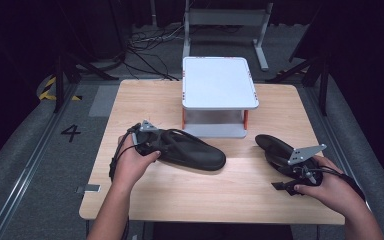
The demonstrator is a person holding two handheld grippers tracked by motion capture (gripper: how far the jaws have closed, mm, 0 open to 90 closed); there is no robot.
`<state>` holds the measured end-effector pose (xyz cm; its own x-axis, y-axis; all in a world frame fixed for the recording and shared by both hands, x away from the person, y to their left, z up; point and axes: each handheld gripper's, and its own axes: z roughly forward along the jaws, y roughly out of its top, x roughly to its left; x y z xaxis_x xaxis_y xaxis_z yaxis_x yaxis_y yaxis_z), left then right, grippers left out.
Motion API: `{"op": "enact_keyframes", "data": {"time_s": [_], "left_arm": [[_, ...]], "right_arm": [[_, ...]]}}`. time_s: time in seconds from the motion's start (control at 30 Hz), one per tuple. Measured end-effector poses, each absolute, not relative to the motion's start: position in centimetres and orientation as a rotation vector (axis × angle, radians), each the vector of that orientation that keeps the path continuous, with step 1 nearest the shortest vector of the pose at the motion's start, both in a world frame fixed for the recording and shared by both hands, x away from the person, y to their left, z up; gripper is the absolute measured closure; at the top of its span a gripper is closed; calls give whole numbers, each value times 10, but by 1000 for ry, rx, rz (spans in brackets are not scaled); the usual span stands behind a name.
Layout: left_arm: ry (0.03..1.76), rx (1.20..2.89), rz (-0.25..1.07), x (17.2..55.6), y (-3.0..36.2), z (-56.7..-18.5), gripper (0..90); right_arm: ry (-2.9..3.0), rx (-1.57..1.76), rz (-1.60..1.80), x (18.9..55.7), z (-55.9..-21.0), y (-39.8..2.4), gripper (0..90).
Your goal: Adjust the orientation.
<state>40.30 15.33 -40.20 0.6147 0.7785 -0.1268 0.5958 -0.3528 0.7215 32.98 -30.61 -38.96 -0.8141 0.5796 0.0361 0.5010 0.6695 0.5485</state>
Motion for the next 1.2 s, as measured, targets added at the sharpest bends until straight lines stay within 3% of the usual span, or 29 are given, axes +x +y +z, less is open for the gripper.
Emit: {"op": "enact_keyframes", "data": {"time_s": [0.27,0.4,0.63,0.73,0.97,1.2], "left_arm": [[1220,2110,322,417,110,-411,299],[1284,2173,394,420,93,-409,290],[1308,2162,497,422,93,-410,326],[1367,2140,489,424,98,-417,301],[1435,2050,435,434,108,-435,121],[1402,2034,396,432,114,-434,138]], "right_arm": [[2715,944,839,321,-390,-317,373],[2686,976,840,315,-388,-326,371],[2677,1002,835,310,-389,-330,369],[2678,1014,830,310,-390,-330,367],[2691,1000,826,311,-392,-328,363],[2686,1006,830,311,-391,-329,363]]}}
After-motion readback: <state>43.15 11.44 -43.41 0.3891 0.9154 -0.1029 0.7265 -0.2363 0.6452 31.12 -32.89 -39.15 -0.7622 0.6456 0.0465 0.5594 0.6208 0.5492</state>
